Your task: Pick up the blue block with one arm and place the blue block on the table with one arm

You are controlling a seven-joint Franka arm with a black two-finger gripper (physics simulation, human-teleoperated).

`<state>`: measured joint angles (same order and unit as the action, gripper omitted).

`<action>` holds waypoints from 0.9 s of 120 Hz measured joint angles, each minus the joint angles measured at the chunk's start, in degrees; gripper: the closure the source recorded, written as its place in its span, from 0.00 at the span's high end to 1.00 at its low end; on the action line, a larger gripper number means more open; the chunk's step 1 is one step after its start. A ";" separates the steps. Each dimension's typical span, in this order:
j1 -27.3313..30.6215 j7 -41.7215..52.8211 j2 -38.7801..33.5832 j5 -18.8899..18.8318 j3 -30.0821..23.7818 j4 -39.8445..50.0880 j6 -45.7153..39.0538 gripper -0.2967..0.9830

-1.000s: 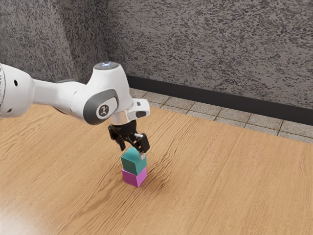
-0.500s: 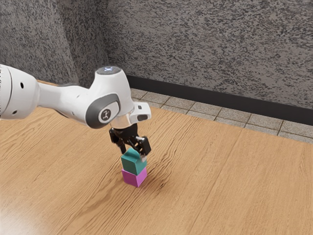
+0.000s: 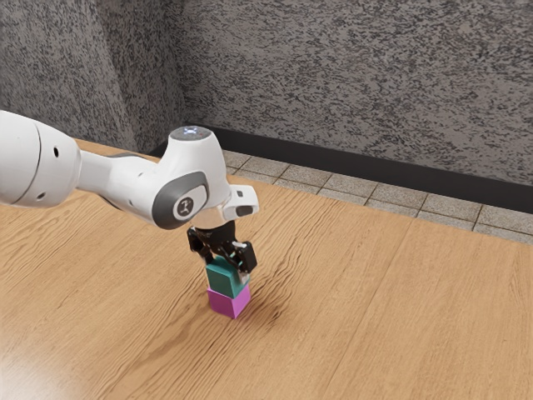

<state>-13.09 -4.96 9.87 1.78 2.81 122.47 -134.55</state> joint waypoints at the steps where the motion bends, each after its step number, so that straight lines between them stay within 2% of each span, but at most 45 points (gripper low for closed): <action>1: 0.00 0.00 0.01 -0.01 0.00 -0.03 -0.02 0.75; 16: -0.01 -0.08 0.01 -0.11 0.01 -0.17 -0.21 0.72; 44: 0.00 -0.48 0.09 -0.19 0.01 -0.11 -0.38 0.54; 68: -0.06 -1.23 -0.36 -0.62 0.04 -0.17 -0.41 0.51; 93: 0.08 -1.98 -5.00 -1.13 0.37 -1.23 0.34 0.48; 108: -1.32 -1.74 -3.72 -2.72 6.08 -4.50 1.48 0.47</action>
<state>-14.41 -6.70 6.16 -0.93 8.88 117.96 -133.07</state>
